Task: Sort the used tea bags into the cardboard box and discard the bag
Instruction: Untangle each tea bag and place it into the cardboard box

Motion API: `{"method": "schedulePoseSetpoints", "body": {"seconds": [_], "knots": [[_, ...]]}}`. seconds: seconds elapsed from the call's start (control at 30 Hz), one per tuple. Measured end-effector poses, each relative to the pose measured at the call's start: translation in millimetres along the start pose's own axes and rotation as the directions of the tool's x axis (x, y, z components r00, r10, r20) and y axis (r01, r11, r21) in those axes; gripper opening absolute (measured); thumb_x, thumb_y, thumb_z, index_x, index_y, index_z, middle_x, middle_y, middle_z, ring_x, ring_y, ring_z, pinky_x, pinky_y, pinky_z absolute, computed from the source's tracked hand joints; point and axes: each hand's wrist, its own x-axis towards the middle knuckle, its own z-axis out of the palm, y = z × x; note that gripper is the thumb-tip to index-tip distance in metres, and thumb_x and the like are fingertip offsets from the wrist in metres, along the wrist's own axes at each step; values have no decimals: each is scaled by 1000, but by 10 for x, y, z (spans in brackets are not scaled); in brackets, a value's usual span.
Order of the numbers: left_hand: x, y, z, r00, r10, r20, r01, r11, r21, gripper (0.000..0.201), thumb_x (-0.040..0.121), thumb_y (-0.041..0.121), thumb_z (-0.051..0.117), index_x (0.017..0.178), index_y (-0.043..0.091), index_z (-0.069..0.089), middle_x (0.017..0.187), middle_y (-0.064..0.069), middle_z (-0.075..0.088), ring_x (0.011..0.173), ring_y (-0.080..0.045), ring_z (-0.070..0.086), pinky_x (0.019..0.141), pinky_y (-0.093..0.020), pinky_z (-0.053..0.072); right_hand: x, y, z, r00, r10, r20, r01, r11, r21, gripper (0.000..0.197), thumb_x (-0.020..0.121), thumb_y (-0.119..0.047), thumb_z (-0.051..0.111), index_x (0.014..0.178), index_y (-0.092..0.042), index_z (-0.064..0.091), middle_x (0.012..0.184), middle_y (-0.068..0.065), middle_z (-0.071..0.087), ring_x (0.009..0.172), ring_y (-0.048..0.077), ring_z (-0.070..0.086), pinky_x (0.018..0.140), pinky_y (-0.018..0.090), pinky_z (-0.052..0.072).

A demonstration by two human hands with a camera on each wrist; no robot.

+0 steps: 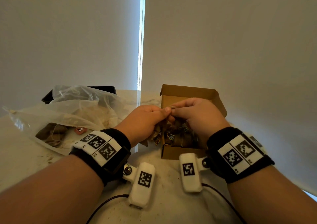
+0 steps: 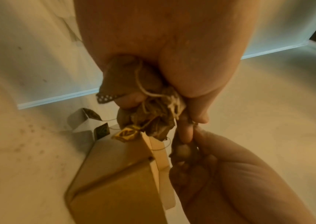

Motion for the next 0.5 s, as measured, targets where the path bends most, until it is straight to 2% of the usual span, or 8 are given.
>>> {"method": "schedulePoseSetpoints", "body": {"seconds": [0.03, 0.1, 0.17, 0.23, 0.3, 0.4, 0.47, 0.5], "knots": [[5, -7, 4, 1000, 0, -2, 0, 1000, 2, 40, 99, 47, 50, 85, 20, 76, 84, -6, 76, 78, -24, 72, 71, -32, 62, -13, -11, 27, 1000, -6, 30, 6, 1000, -13, 7, 90, -18, 71, 93, -18, 77, 89, 3, 77, 88, 22, 74, 81, 40, 61], [2, -19, -2, 1000, -1, -4, 2, 1000, 9, 42, 98, 52, 49, 80, 24, 76, 88, -13, 75, 85, -37, 70, 82, -48, 59, -21, -27, 46, 998, -5, 56, 6, 1000, -8, 9, 91, -18, 69, 94, -16, 77, 88, 6, 78, 89, 25, 74, 86, 45, 60], [-2, -23, -14, 1000, -4, -3, 4, 999, 48, 46, 98, 56, 47, 81, 24, 75, 88, -16, 73, 85, -39, 69, 86, -55, 57, -24, -29, 38, 995, -14, 102, 15, 1000, -3, 11, 90, -16, 68, 97, -15, 77, 88, 6, 78, 90, 25, 74, 88, 45, 60], [-11, -24, -17, 1000, -29, -2, 29, 996, 88, 51, 98, 56, 46, 93, 12, 73, 91, -20, 71, 85, -38, 69, 88, -57, 55, -49, -31, 26, 986, -41, 160, 46, 998, -32, 11, 87, -17, 72, 97, -17, 77, 89, 1, 78, 89, 19, 74, 87, 39, 60], [8, -41, -24, 999, -47, 18, 44, 990, 135, 55, 98, 58, 44, 98, 12, 72, 92, -16, 73, 88, -34, 70, 88, -55, 56, -53, -37, 7, 985, -48, 167, 60, 996, -69, 10, 85, -19, 75, 95, -19, 77, 89, -3, 78, 87, 15, 74, 84, 33, 59], [-9, 3, -24, 998, -47, 38, 41, 986, 162, 61, 88, 69, 35, 89, 27, 78, 91, 2, 76, 87, -18, 72, 87, -39, 58, -21, -47, -40, 988, -43, 147, 62, 989, -132, 4, 87, -22, 74, 89, -20, 77, 86, -1, 78, 85, 18, 74, 81, 34, 59], [-19, 26, -17, 999, -34, 22, 30, 987, 158, 54, 92, 64, 38, 87, 28, 78, 89, 4, 75, 82, -12, 70, 83, -32, 55, 8, -42, -82, 994, -21, 110, 35, 992, -121, 6, 88, -22, 73, 91, -19, 77, 86, 1, 78, 86, 21, 74, 78, 34, 59], [-12, 13, -20, 999, -35, -12, 36, 986, 161, 48, 95, 60, 43, 89, 27, 77, 86, 0, 74, 76, -12, 68, 75, -29, 54, 17, -40, -112, 997, -4, 74, 11, 995, -97, 7, 89, -22, 72, 93, -18, 76, 87, 2, 78, 86, 21, 74, 74, 31, 59]]}}
